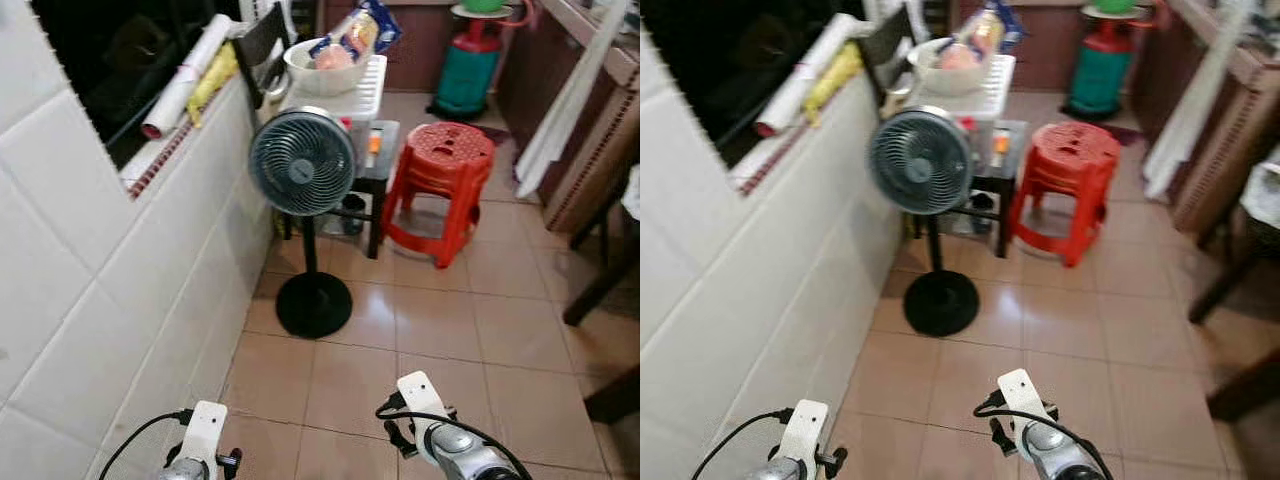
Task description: Setting the table
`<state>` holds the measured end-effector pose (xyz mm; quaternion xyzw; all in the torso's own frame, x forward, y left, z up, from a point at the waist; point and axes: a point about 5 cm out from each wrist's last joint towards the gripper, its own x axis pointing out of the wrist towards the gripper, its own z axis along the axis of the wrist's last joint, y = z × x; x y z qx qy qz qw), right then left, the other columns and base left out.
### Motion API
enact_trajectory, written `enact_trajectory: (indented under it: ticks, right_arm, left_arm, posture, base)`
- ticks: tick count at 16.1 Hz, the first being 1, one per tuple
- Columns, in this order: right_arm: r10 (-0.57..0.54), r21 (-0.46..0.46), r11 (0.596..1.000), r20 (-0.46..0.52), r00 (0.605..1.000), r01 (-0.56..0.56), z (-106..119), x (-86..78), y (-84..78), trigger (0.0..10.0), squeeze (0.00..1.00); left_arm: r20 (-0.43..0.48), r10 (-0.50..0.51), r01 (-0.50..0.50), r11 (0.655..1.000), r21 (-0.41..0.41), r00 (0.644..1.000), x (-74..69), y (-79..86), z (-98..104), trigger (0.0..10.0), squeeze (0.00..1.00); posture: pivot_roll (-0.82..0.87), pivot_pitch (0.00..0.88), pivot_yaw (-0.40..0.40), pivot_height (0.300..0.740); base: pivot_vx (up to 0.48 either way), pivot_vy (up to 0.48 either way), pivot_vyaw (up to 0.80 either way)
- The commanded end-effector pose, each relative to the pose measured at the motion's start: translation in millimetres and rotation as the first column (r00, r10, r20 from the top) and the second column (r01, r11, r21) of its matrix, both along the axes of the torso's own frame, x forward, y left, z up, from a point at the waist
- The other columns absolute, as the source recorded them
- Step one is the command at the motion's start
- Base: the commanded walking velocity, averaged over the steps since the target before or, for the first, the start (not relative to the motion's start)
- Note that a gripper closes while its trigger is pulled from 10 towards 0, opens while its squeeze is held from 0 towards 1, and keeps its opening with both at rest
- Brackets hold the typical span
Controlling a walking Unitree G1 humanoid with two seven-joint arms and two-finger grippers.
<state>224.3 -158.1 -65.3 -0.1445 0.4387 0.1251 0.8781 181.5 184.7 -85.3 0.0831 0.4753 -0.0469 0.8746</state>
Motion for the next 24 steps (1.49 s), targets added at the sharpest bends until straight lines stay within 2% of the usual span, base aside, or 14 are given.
enact_trajectory:
  ticks: [1,8,10,13,18,19,24]
  right_arm:
    - [-0.009,0.005,1.0,-0.008,1.0,0.009,0,-0.2,1.3,10.0,0.0]
    - [-0.01,0.015,1.0,-0.011,1.0,0.011,0,-0.3,-0.5,10.0,0.0]
    - [-0.037,0.038,0.999,-0.016,0.999,0.038,-1,-1.6,-0.2,10.0,0.0]
    - [-0.092,0.084,0.992,-0.021,0.996,0.093,-2,-2.9,1.8,10.0,0.0]
    - [-0.091,0.086,0.992,-0.014,0.996,0.092,-1,-2.0,4.5,10.0,0.0]
    - [-0.108,0.076,0.991,-0.013,0.994,0.109,-2,-2.4,4.6,10.0,0.0]
    - [-0.192,0.069,0.979,0.002,0.981,0.191,-3,-3.4,4.1,10.0,0.0]
  left_arm:
    - [-0.003,-0.006,0.006,1.0,0.014,1.0,-1.0,1.4,0,10.0,0.0]
    - [0.001,0.04,-0.04,0.998,0.04,0.999,-2.0,1.4,-1,10.0,0.0]
    - [0.018,0.113,-0.113,0.994,0.011,0.993,-3.6,1.3,-2,10.0,0.0]
    - [0.058,0.15,-0.15,0.989,0.001,0.987,-2.5,3.0,0,10.0,0.0]
    - [0.119,0.173,-0.173,0.985,-0.007,0.978,4.1,8.5,5,10.0,0.0]
    - [0.119,0.169,-0.17,0.985,0.002,0.978,7.1,15.8,7,10.0,0.0]
    - [0.135,0.154,-0.158,0.987,0.026,0.979,8.3,20.1,9,10.0,0.0]
  posture:
    - [-0.09,0.0,0.062,0.74]
    - [-0.06,0.0,0.042,0.74]
    - [-0.04,0.0,0.037,0.74]
    - [-0.02,0.0,0.032,0.74]
    - [-0.02,0.0,0.047,0.74]
    - [-0.03,0.0,0.056,0.74]
    - [-0.05,0.0,0.071,0.74]
  base:
    - [0.0,0.0,-0.8]
    - [0.0,0.0,-0.75]
    - [0.0,0.0,0.0]
    - [0.0,0.0,0.0]
    - [0.0,0.0,0.0]
    - [0.0,0.0,0.0]
    - [0.0,0.0,0.0]
